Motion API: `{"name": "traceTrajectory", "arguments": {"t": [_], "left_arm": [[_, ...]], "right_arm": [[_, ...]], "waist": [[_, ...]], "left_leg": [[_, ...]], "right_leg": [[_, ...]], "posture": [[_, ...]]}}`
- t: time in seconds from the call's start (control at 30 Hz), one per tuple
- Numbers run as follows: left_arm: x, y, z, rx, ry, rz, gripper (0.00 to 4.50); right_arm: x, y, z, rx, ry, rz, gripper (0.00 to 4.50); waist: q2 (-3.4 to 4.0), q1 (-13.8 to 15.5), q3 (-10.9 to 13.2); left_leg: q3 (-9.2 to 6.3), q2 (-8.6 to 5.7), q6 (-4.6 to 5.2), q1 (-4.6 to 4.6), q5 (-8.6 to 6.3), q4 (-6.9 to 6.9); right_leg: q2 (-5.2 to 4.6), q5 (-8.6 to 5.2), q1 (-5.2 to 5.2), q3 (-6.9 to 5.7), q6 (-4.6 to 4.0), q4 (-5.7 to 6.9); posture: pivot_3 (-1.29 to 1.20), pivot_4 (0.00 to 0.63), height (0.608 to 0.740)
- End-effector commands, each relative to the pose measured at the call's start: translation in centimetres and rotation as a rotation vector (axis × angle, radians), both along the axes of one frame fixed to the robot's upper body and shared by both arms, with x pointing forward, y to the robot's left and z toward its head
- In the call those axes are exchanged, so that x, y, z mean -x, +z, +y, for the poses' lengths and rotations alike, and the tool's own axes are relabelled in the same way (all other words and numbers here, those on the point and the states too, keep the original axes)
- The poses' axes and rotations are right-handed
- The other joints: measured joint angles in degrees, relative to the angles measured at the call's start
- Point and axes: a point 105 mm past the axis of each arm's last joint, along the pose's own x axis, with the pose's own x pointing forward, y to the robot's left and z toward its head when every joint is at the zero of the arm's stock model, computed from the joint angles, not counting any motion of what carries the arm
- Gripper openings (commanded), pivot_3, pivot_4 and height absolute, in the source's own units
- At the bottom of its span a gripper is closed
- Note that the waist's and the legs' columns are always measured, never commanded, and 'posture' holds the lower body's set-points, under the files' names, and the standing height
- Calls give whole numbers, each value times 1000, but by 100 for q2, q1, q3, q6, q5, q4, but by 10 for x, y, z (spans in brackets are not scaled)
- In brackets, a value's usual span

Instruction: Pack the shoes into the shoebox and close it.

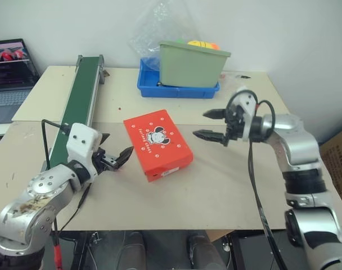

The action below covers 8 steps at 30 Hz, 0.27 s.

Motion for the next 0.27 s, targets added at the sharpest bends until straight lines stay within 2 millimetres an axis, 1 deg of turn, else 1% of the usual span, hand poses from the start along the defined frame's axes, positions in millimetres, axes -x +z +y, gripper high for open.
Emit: {"name": "traceTrajectory", "arguments": {"t": [0.03, 0.07, 0.17, 0.27], "left_arm": [[5, 11, 0, -15, -34, -56, 4500], [6, 10, 1, -20, -40, -55, 4500], [9, 7, 1, -37, -73, -30, 4500], [8, 8, 4, -42, -72, -27, 4500]], "right_arm": [[2, 10, -11, -10, -37, -34, 4466], [1, 10, -11, -10, -43, -34, 4466], [-1, -2, -17, 31, -59, -23, 4466], [-2, -4, -15, 28, -61, -26, 4466]], "waist": [[0, -9, 0], [0, -19, 0], [0, -56, 0], [0, -53, 0]], "left_leg": [[0, 0, 0, 0, 0, 1], [1, 0, 0, 0, 0, 2], [1, 1, 1, 4, 1, 6], [1, 1, 1, 4, 0, 6]], "right_leg": [[0, 0, 0, 0, 0, -1], [0, -1, 0, 1, 0, 0], [1, -2, 3, 2, 3, 0], [1, -5, 4, 3, 6, 0]], "posture": [[0, 150, 740], [0, 150, 740], [0, 150, 740], [0, 150, 740]]}}
